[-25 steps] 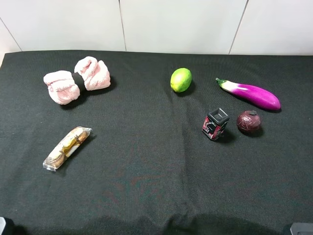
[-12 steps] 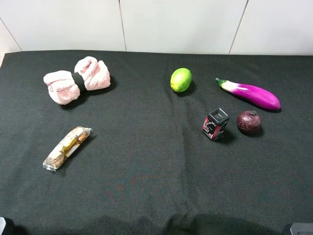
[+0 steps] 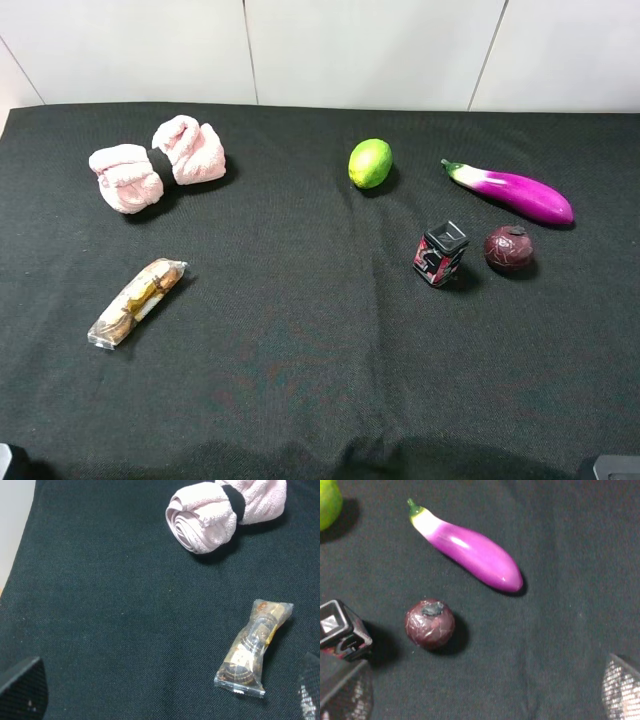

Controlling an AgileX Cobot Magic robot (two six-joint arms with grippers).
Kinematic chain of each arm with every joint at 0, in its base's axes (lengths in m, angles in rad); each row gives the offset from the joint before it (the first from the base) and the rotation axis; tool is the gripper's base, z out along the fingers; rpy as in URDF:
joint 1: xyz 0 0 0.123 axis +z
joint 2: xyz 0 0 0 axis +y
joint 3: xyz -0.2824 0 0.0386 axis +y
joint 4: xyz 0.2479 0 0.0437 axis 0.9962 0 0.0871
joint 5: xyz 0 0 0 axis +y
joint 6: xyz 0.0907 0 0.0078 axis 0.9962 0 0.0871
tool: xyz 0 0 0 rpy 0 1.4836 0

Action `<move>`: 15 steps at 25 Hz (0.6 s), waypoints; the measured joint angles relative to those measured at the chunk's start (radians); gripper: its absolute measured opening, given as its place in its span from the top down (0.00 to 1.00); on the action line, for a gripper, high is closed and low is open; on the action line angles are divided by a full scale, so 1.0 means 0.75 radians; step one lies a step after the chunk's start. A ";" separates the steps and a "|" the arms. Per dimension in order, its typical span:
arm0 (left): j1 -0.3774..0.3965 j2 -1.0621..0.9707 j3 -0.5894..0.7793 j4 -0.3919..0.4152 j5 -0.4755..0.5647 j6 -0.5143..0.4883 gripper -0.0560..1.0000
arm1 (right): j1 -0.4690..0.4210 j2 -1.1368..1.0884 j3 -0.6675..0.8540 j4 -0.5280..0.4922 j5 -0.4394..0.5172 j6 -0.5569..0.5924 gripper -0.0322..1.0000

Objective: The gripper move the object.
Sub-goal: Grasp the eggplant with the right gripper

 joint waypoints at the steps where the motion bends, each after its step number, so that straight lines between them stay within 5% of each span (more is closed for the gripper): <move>1: 0.000 0.000 0.000 0.000 0.000 0.000 0.00 | 0.000 0.046 -0.023 0.000 -0.009 -0.008 0.30; 15: 0.000 0.000 0.000 0.000 0.000 0.000 0.00 | 0.000 0.647 -0.309 0.000 -0.038 -0.210 0.30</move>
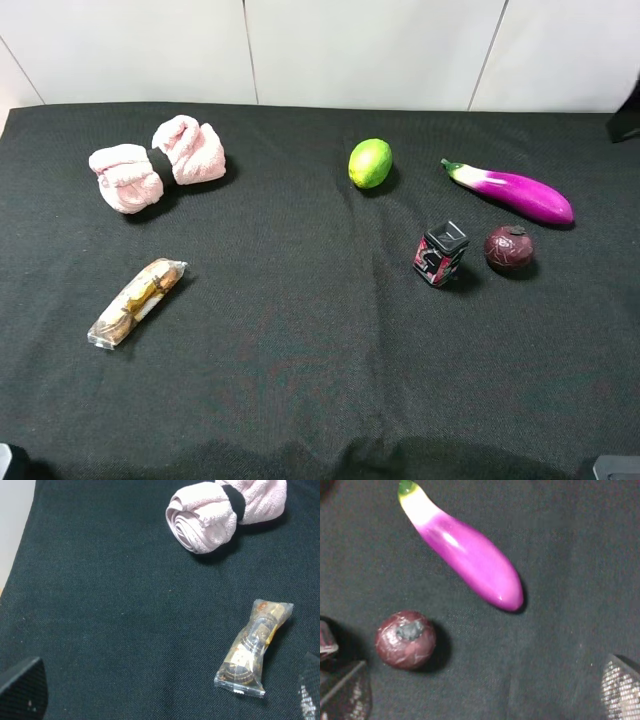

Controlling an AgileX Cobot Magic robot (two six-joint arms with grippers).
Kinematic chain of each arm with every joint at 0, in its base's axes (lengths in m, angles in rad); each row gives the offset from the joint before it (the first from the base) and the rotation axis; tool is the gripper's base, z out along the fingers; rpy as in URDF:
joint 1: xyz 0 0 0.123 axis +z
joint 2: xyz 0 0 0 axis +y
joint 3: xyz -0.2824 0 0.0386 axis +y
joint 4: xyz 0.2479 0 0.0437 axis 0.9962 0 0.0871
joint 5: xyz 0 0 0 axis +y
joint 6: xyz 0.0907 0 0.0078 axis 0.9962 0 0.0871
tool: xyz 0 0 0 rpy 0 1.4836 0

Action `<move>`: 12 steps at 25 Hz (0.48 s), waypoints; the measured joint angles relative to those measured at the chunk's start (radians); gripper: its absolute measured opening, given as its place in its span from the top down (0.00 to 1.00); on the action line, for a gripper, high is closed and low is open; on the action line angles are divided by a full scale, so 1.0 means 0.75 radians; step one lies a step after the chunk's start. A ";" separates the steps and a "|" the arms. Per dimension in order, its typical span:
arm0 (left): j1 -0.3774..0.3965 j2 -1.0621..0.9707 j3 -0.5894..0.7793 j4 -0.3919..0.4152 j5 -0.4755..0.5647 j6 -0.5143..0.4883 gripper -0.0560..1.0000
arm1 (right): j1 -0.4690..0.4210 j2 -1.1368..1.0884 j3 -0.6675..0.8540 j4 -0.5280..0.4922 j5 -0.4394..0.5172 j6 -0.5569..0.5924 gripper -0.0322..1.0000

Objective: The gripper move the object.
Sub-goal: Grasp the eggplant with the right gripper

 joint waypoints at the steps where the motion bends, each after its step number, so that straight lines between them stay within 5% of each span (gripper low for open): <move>1: 0.000 0.000 0.000 0.000 0.000 0.000 0.00 | 0.000 0.042 -0.017 0.000 -0.011 -0.013 0.30; 12: 0.000 0.000 0.001 0.000 0.001 0.000 0.00 | 0.000 0.434 -0.244 0.016 -0.120 -0.300 0.30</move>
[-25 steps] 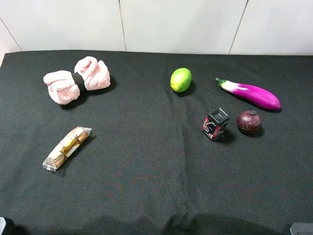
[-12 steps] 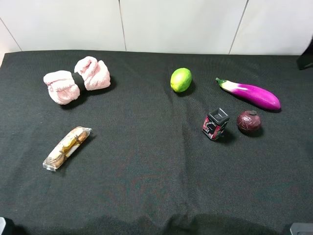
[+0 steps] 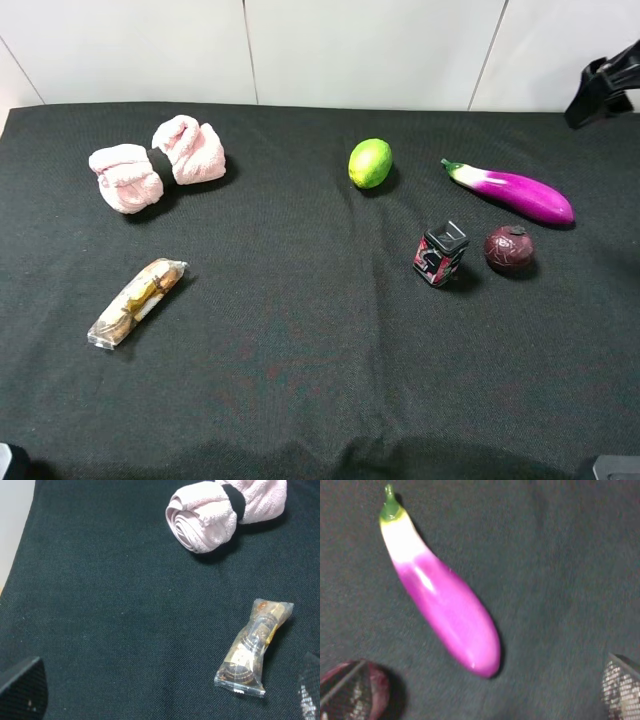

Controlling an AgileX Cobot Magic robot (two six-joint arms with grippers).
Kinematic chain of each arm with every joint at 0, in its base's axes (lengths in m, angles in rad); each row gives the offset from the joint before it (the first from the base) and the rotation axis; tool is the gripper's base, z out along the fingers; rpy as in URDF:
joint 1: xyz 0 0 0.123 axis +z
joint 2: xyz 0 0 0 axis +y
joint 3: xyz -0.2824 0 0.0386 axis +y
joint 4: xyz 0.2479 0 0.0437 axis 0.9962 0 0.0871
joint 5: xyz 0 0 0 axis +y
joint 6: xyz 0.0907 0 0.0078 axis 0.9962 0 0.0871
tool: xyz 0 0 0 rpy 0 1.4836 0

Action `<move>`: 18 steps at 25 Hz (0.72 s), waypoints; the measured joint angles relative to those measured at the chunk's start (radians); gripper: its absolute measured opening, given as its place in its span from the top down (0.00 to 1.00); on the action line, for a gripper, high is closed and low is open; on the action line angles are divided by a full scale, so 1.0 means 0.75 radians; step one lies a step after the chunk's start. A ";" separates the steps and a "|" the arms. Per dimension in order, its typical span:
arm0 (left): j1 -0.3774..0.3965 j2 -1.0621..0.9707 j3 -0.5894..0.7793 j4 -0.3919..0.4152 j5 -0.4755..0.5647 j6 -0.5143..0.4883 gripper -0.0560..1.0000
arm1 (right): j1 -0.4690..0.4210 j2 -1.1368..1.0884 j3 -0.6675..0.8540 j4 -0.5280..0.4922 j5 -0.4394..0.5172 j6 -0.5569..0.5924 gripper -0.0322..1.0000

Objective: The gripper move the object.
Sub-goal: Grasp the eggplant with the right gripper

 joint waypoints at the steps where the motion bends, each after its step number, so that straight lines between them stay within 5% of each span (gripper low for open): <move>1: 0.000 0.000 0.000 0.000 0.000 0.000 0.00 | 0.000 0.029 -0.018 0.001 -0.004 -0.024 0.30; 18: 0.000 0.000 0.000 0.000 0.000 0.000 0.00 | 0.000 0.453 -0.102 0.045 -0.116 -0.186 0.30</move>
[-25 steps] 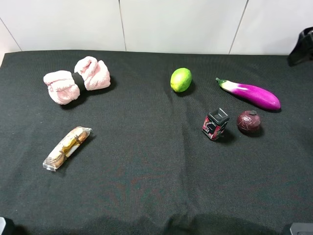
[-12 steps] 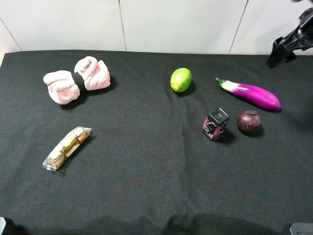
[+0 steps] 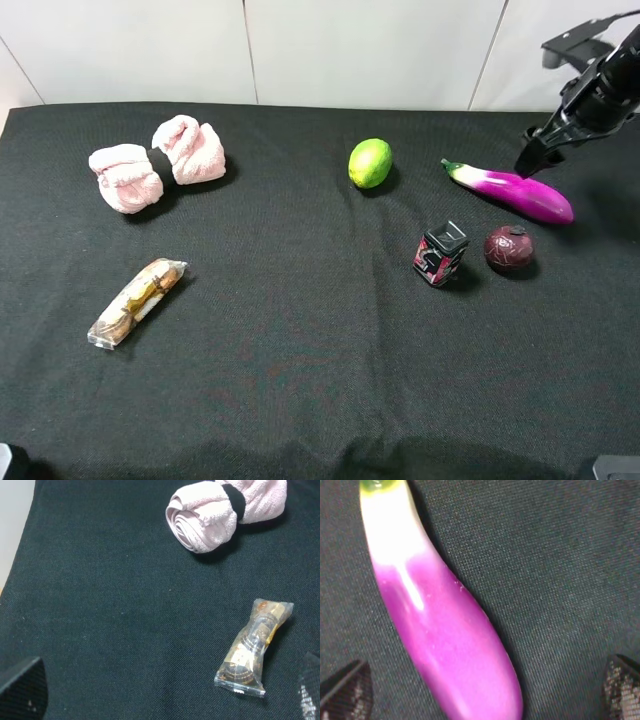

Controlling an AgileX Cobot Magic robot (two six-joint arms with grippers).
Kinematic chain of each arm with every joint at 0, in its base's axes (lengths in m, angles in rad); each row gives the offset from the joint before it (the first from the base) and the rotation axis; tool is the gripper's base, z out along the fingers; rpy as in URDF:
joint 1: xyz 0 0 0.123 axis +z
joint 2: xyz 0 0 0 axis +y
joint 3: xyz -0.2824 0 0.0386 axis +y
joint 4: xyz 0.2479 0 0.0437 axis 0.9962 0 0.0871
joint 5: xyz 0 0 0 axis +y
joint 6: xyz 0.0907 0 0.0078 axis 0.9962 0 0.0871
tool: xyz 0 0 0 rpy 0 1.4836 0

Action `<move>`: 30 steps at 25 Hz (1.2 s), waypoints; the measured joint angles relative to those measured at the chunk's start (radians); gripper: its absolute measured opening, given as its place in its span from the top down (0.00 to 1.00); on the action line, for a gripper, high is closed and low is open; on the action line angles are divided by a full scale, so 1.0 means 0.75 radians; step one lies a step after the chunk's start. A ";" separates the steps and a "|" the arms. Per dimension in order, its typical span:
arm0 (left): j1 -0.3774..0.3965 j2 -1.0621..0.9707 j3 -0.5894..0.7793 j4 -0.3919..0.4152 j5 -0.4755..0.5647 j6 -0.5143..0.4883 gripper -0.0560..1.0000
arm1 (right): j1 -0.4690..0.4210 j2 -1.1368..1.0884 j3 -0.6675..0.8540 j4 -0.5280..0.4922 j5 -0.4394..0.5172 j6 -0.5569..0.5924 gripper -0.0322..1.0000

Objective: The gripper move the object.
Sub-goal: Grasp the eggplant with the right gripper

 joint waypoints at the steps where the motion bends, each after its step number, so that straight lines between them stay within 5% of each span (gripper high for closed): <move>1: 0.000 0.000 0.000 0.000 0.000 0.000 0.00 | 0.000 0.013 0.000 0.000 -0.010 -0.001 0.30; 30: 0.000 0.000 0.000 0.000 0.000 0.000 0.00 | 0.000 0.248 -0.024 0.013 -0.092 -0.012 0.30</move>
